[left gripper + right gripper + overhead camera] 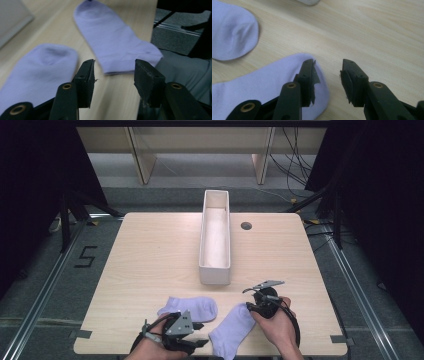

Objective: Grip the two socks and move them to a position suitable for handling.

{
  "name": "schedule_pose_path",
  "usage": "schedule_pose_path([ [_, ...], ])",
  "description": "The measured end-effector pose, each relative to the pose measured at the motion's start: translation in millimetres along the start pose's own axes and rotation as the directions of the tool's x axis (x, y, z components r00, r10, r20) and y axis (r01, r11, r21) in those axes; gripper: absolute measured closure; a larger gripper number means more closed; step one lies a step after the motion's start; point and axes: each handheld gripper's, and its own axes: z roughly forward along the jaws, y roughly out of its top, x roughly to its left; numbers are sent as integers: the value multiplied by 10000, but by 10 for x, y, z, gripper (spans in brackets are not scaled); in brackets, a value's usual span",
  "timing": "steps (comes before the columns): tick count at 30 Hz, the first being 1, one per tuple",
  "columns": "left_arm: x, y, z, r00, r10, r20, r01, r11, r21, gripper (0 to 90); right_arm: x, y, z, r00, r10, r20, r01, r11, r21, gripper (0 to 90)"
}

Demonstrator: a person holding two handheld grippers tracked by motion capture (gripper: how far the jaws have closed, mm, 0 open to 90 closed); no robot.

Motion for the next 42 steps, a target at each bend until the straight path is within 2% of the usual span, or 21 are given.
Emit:
schedule_pose_path([
  [1,-22,17,50,9999,-14,107,14,10000,-29,485,-22,-14,14,9999,-124,-5,124,9999,-16,621],
  [3,-41,59,127,9997,125,225,-126,9999,15,463,-29,-33,21,10000,-77,-45,78,10000,33,621],
  [7,-87,149,255,9976,119,681,-112,9999,-102,426,-27,-40,29,9999,-130,19,130,9999,30,624],
  [8,-87,149,255,9976,119,681,-112,9999,-102,420,-25,-39,31,9999,-159,43,159,9999,67,627],
  [12,-156,182,387,9946,331,984,-347,9993,143,418,-12,-46,70,9995,-300,67,299,9994,145,653],
  [16,-195,156,484,9923,708,1021,-744,9967,325,453,-1,-64,116,9982,-597,81,594,9977,331,703],
  [19,-206,132,533,9908,912,996,-963,9942,470,497,14,-76,151,9983,-564,133,558,9977,388,728],
  [20,-205,123,545,9896,1087,942,-1146,9917,590,513,16,-80,155,9984,-552,129,546,9977,404,733],
  [22,-212,113,561,9894,1147,887,-1207,9905,656,537,15,-85,153,9981,-605,99,600,9971,470,738],
  [23,-205,112,563,9872,1351,848,-1415,9872,742,548,21,-83,155,9984,-561,87,556,9974,452,753],
  [25,-206,117,570,9888,1194,897,-1252,9901,629,571,16,-80,160,9983,-567,93,563,9975,417,762],
  [28,-204,123,566,9873,1266,959,-1332,9889,658,652,23,-77,164,9990,-445,-7,445,9981,435,780],
  [32,-184,127,555,9868,1232,1051,-1315,9884,757,760,1,-84,159,9982,-599,-33,599,9971,463,787],
  [34,-158,124,544,9895,924,1115,-1015,9917,792,802,12,-85,154,9994,-340,-99,344,9981,518,795],
  [36,-139,121,532,9923,776,968,-858,9928,836,856,1,-81,158,9990,-430,-142,437,9978,494,817],
  [38,-116,123,510,9927,870,840,-953,9904,1000,872,0,-77,165,9986,-486,-228,496,9977,469,849],
  [42,-96,144,442,9932,862,777,-928,9920,860,876,9,-68,162,9980,-591,-208,601,9967,537,885],
])
